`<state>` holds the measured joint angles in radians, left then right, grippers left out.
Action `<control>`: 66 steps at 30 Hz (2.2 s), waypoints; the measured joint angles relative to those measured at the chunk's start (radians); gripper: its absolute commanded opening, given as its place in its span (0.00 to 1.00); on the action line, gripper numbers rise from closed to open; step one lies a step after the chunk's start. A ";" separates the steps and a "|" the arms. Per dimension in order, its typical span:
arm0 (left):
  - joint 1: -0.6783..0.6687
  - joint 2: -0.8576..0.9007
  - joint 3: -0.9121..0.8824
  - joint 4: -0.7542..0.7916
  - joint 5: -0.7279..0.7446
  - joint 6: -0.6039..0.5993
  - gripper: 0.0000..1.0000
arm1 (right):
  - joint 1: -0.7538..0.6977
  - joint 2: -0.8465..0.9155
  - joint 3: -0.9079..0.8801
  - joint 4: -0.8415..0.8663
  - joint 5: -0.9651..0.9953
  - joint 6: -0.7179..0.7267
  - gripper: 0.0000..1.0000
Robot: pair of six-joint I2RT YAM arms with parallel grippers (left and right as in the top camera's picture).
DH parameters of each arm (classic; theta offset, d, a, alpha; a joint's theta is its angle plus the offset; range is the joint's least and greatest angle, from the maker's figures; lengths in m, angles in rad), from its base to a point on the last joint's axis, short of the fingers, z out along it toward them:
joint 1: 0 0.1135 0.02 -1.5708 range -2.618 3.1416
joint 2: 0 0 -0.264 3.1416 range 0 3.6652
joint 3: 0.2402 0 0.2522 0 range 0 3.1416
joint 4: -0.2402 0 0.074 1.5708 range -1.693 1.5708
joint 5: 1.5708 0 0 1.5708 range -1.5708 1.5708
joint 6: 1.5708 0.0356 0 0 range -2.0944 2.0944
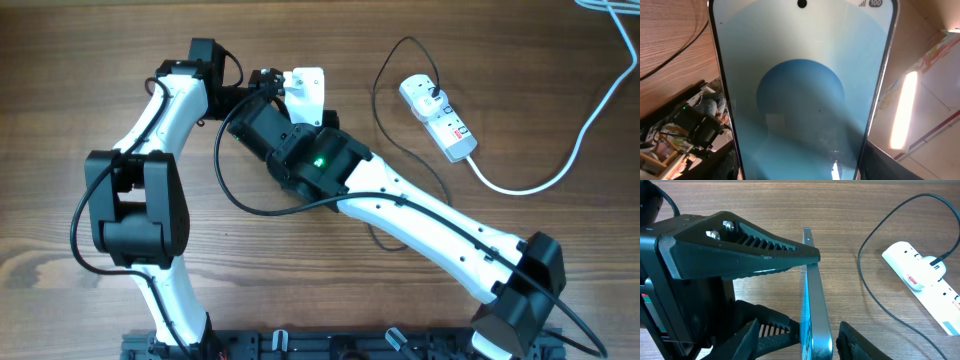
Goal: Plug charger to phone and switch on socket
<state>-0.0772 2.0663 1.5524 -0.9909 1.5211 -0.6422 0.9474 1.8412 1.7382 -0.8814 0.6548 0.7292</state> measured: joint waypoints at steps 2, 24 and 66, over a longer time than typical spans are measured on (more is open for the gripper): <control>0.000 0.000 0.000 0.000 0.000 0.000 0.62 | -0.002 0.000 0.000 0.000 0.001 0.000 0.48; 0.003 0.000 0.000 0.000 0.000 0.000 0.62 | -0.008 0.000 0.000 -0.004 0.007 0.000 0.05; 0.034 -0.011 0.000 0.004 0.037 -0.076 0.66 | -0.008 -0.029 0.000 -0.048 0.082 1.138 0.05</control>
<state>-0.0429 2.0556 1.5524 -0.9867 1.5581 -0.7185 0.9390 1.8118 1.7382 -0.9295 0.7364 1.8668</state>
